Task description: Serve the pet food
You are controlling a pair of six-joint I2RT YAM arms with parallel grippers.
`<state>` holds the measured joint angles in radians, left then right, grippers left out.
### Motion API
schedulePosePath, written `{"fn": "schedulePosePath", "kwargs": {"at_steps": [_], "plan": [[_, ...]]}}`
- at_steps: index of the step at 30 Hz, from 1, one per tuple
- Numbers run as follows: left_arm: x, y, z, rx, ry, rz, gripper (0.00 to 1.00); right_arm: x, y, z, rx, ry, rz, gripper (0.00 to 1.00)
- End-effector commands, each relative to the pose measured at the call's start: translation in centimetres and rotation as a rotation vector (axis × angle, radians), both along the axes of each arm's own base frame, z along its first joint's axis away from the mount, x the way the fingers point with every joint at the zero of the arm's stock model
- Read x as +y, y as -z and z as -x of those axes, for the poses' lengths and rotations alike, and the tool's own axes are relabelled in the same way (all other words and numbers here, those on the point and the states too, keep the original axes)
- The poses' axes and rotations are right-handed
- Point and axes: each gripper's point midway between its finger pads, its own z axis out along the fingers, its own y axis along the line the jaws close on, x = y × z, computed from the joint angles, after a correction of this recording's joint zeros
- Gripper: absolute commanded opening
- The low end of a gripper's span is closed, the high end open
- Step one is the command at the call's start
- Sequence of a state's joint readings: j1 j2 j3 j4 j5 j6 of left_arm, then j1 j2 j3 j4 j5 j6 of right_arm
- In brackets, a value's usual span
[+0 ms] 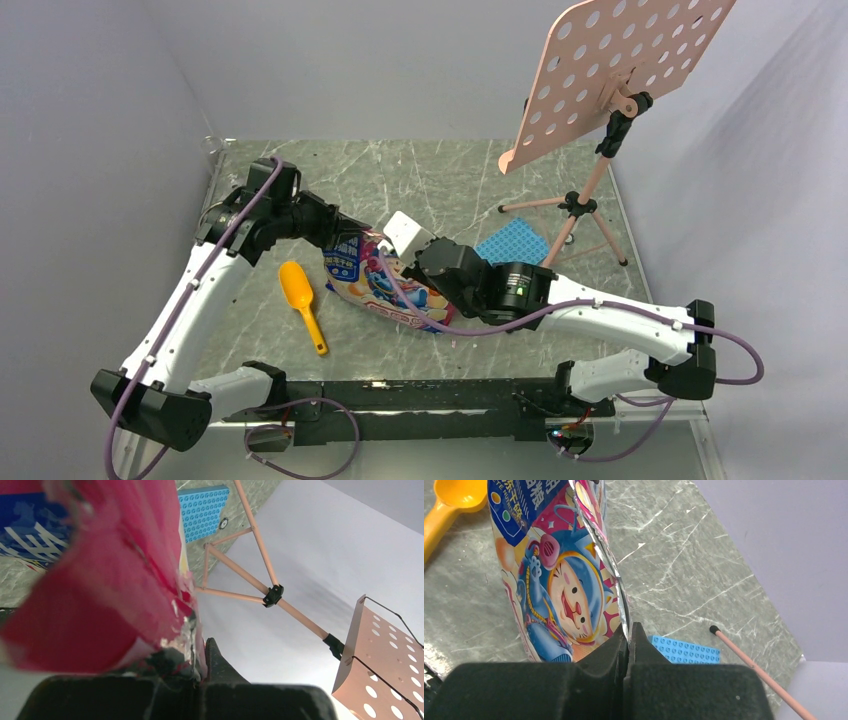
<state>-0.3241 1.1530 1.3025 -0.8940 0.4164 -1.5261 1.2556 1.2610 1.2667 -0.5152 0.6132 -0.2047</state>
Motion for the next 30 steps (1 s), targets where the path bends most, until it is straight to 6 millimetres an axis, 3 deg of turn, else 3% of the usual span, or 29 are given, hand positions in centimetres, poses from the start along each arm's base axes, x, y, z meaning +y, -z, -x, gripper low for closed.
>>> {"fn": "schedulePosePath", "kwargs": {"at_steps": [1,3,4,6,11,15,21,23,26,30], "plan": [[2.6,-2.2,-0.9,0.207,-0.334,0.155,0.0,-5.3,-1.6,-0.4,0.002,0.119,0.044,0.0],[2.4,-2.0,-1.2,0.19,-0.328,0.171,0.05,-4.6,-2.0,0.4,0.038,0.065,0.011,0.05],[2.1,-1.9,-1.2,0.186,-0.317,0.179,0.1,-4.3,-2.1,0.8,0.052,0.043,0.0,0.15],[1.8,-1.5,-0.9,0.195,-0.3,0.18,0.19,-4.0,-2.3,1.0,0.065,0.031,-0.023,0.26],[2.2,-1.8,-0.5,0.164,-0.306,0.167,0.4,-4.0,-3.2,1.0,0.06,0.038,-0.063,0.28],[2.5,-2.5,-0.1,0.143,-0.304,0.159,0.5,-4.1,-3.7,1.2,0.058,0.031,-0.077,0.33],[3.0,-3.8,1.3,0.11,-0.275,0.12,0.59,-4.7,-4.8,2.0,0.075,0.002,-0.102,0.64],[3.5,-4.4,2.4,0.088,-0.271,0.106,0.67,-5.1,-5.9,2.3,0.069,-0.002,-0.146,0.73],[4.5,-4.7,4.0,0.059,-0.3,0.103,0.69,-6.0,-8.9,2.5,0.047,0.015,-0.25,0.84],[6.3,-6.2,5.3,-0.052,-0.366,0.128,0.76,-8.4,-12.8,1.3,-0.025,0.15,-0.35,0.94]]}}
